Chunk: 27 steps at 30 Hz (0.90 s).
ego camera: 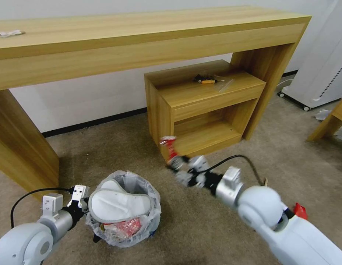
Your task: Pick up the trash bin and place the garbage on the floor into it.
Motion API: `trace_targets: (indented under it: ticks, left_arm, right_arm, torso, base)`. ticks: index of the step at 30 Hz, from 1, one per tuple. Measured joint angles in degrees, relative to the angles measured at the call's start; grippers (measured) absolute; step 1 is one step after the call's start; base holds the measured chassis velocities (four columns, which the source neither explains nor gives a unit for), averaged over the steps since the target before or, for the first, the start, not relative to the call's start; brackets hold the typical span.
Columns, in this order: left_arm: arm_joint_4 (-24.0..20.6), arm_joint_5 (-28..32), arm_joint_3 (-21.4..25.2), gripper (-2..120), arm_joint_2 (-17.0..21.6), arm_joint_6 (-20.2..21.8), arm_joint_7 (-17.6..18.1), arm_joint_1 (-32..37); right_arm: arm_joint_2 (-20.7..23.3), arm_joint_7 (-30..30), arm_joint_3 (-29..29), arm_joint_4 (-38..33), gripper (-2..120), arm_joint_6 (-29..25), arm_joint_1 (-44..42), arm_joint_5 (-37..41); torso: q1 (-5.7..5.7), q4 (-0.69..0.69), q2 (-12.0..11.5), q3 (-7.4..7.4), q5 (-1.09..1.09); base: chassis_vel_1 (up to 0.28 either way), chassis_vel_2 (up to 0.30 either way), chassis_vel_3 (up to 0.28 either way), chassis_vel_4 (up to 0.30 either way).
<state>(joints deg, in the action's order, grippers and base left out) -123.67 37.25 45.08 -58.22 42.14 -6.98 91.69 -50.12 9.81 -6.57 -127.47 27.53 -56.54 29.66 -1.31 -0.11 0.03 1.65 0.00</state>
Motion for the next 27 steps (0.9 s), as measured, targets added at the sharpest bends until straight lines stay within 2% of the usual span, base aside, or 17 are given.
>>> trace_targets:
  ticks: [1, 5, 8, 14, 16, 17, 20, 21, 24, 25, 27]
  left_arm:
    - [0.04, 0.00, 0.15, 0, -0.02, 0.00, -0.01, 0.04]
    - [0.12, -0.01, 0.26, 0, -0.08, 0.00, -0.02, 0.05]
    - [0.07, -0.03, 0.12, 0, -0.36, 0.00, -0.03, 0.02]
    - [-0.38, -0.03, 0.12, 0, -0.56, 0.00, -0.03, 0.46]
    - [-0.46, 0.00, 0.30, 0, -0.58, 0.00, -0.03, 0.51]
    - [-0.46, 0.00, 0.30, 0, -0.58, 0.00, -0.03, 0.51]
    - [-0.35, -0.02, 0.27, 0, -0.78, 0.00, 0.01, 0.34]
    - [-0.35, -0.02, 0.27, 0, -0.78, 0.00, 0.01, 0.34]
    - [0.10, -0.14, 0.08, 0, -1.00, 0.00, 0.05, 0.09]
    - [0.10, -0.14, 0.08, 0, -1.00, 0.00, 0.05, 0.09]
    - [0.33, -0.16, 0.07, 0, -1.08, 0.00, 0.06, 0.00]
  right_arm:
    - [0.10, -0.25, -2.93, -0.11, 46, 0.18, 0.51, 0.17]
    - [0.14, -0.29, -5.68, -0.05, 46, 0.21, 1.06, 0.17]
    - [-0.44, 0.07, -10.46, 1.76, 46, 0.00, 2.73, 0.00]
    - [-2.59, 0.21, -13.42, 5.74, 46, -0.46, 5.51, -0.37]
    - [-3.18, 0.13, -13.88, 6.57, 53, -0.52, 6.35, -0.40]
    - [-3.18, 0.13, -13.88, 6.57, 53, -0.52, 6.35, -0.40]
    - [-3.36, 0.02, -14.20, 6.74, 71, -0.59, 6.60, -0.52]
    - [-3.36, 0.02, -14.20, 6.74, 71, -0.59, 6.60, -0.52]
    - [-3.19, -0.04, -14.37, 6.49, 84, -0.84, 6.58, -0.58]
    - [-3.19, -0.04, -14.37, 6.49, 84, -0.84, 6.58, -0.58]
    - [-3.20, -0.10, -13.99, 6.29, 93, -1.13, 6.57, -0.59]
  torso:
    - [0.00, 0.01, 0.00, 0.00, 0.01]
    - [0.00, 0.01, 0.00, 0.00, 0.01]
    - [0.00, 0.00, 0.00, 0.00, 0.01]
    - [0.00, 0.01, 0.00, 0.00, 0.01]
    - [0.00, 0.01, 0.00, 0.00, 0.01]
    - [0.00, 0.01, 0.00, 0.00, 0.01]
    - [0.00, 0.00, 0.00, 0.00, 0.01]
    - [0.00, 0.00, 0.00, 0.00, 0.01]
    - [0.00, 0.00, 0.00, 0.00, 0.01]
    - [0.00, 0.00, 0.00, 0.00, 0.01]
    - [0.00, 0.00, 0.00, 0.00, 0.01]
  base:
    - [0.000, 0.000, 0.000, 0.000]
    - [0.000, 0.000, 0.000, 0.000]
    - [0.000, 0.000, 0.000, 0.000]
    - [0.000, 0.000, 0.000, 0.000]
    - [0.000, 0.000, 0.000, 0.000]
    - [0.000, 0.000, 0.000, 0.000]
    - [0.000, 0.000, 0.000, 0.000]
    - [0.000, 0.000, 0.000, 0.000]
    - [0.000, 0.000, 0.000, 0.000]
    - [0.000, 0.000, 0.000, 0.000]
    - [0.000, 0.000, 0.000, 0.000]
